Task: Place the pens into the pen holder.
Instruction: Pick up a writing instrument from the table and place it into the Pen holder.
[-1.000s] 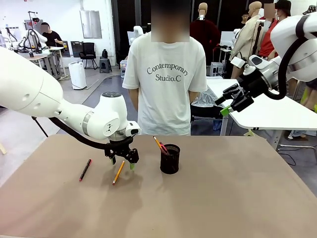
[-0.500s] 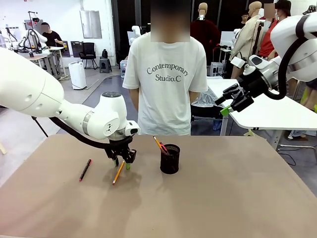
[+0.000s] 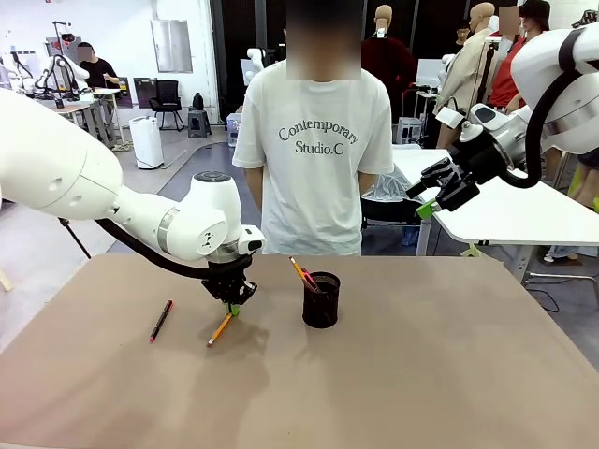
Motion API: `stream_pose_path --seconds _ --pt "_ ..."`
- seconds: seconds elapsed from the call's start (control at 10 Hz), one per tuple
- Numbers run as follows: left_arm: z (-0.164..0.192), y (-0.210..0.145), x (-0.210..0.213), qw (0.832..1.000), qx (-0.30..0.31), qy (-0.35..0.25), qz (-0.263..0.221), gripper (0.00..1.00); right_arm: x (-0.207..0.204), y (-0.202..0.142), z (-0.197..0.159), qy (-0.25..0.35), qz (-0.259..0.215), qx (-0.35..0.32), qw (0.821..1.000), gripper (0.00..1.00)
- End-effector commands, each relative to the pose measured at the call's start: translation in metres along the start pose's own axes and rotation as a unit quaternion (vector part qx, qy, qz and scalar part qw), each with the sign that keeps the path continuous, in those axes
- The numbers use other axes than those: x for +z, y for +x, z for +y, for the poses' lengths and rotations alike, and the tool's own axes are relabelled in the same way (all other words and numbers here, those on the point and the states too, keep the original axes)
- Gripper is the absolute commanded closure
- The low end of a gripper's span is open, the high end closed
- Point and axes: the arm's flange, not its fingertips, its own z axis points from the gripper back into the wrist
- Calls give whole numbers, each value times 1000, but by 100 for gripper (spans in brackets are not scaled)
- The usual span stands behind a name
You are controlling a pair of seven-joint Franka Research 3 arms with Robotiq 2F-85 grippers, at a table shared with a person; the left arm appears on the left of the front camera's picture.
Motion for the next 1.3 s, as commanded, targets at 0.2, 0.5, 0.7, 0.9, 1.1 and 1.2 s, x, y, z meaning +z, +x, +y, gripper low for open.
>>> stream_pose_path --seconds 0.2,0.5,0.7,0.9,1.1,1.2 --pt "1 -8 0 999 -15 -43 23 100 0 2 0 0 0 2 1000 0" --pt "30 -8 29 985 -19 -169 22 100 0 2 0 0 0 2 1000 0" --pt "50 -12 54 961 -51 -268 -33 100 0 2 0 0 0 2 1000 0" --pt "55 -20 72 921 -108 -353 -123 100 0 2 0 0 0 2 1000 0" --pt "54 -23 83 863 -142 -429 -225 100 0 2 0 0 0 2 1000 0" --pt "55 -26 88 839 -161 -443 -273 100 0 2 0 0 0 2 1000 0"
